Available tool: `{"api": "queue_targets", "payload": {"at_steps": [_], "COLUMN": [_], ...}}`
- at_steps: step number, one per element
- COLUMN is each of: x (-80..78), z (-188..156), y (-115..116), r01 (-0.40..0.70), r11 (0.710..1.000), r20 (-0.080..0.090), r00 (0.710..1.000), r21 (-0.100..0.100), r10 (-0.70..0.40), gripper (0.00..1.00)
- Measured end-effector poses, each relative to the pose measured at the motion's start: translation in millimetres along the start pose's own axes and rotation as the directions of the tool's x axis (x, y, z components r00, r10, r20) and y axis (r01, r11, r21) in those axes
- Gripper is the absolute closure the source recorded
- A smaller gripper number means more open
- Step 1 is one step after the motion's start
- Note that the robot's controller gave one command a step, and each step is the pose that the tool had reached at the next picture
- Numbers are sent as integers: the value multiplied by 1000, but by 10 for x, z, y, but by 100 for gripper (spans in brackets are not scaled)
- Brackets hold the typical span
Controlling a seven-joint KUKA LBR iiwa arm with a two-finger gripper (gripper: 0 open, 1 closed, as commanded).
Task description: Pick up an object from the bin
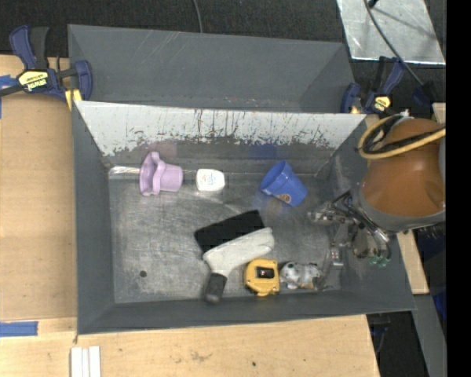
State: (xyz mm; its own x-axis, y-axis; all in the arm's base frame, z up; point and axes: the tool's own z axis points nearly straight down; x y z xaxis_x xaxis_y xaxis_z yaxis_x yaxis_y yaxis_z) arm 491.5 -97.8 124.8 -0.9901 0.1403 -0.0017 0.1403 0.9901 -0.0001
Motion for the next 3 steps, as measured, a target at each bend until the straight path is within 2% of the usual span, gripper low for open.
{"api": "queue_targets", "payload": {"at_steps": [1, 2, 3], "x": [12, 4, 4], "z": [386, 498, 498], "y": [43, 81, 81], "r01": [-73, -131, -131], "r11": [997, 991, 991], "r20": [3, 12, 12], "r00": [997, 991, 991], "r21": [0, 3, 3], "r10": [73, 131, 131], "gripper": [0, 100, 100]}}
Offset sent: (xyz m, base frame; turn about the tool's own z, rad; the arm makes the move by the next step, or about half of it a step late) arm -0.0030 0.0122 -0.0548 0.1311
